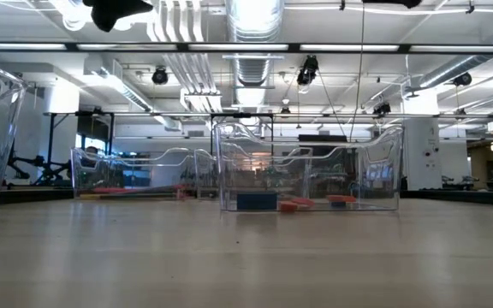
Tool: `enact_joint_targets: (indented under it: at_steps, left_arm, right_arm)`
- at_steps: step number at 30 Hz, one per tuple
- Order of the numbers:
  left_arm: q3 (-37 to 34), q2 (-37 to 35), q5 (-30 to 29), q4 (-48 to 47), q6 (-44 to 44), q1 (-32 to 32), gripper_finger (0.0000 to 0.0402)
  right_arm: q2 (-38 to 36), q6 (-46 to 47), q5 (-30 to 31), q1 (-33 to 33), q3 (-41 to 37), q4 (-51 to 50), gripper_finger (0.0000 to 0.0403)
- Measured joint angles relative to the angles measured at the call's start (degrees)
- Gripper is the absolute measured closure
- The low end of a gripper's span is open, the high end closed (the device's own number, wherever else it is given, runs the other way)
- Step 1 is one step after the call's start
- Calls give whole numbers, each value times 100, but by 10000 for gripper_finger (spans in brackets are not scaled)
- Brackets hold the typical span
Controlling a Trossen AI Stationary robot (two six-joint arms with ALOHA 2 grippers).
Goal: Sort crayons/erasers/pens/pencils in bins
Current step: Return to Home Position
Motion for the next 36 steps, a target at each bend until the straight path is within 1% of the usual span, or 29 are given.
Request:
enact_joint_targets:
  at_steps: [4, 7, 11, 14, 22, 26, 28, 31, 36]
  left_arm:
    - [-738, -349, 60, 587, -256, -421, 206]
    - [-1345, -626, 54, 1224, -410, -672, 206]
    - [-2116, -1028, 36, 2016, -547, -816, 206]
    - [-2573, -1259, -2, 2399, -645, -820, 206]
    - [-3341, -1829, -247, 2497, -717, -820, 206]
    - [-3657, -2083, -283, 2501, -820, -816, 206]
    - [-3791, -2224, -283, 2565, -848, -818, 206]
    - [-4044, -2397, -283, 2665, -967, -816, 206]
    - [-4481, -2649, -276, 3197, -1005, -818, 206]
  right_arm:
    - [-612, -38, -14, 0, -347, -197, 78]
    - [-1088, -135, -28, 0, -652, -179, 78]
    - [-1734, -19, -331, 0, -1132, 5, 78]
    - [-2193, -78, -609, 0, -1578, 265, 78]
    - [-3336, -587, -776, 0, -2651, 1019, 78]
    - [-3825, -679, -1366, 2, -3007, 1572, 78]
    - [-3992, -679, -1530, 2, -3190, 1838, 78]
    - [-4154, -672, -1598, 1, -3507, 1830, 78]
    - [-3987, -569, -1598, 0, -4123, 2510, 78]
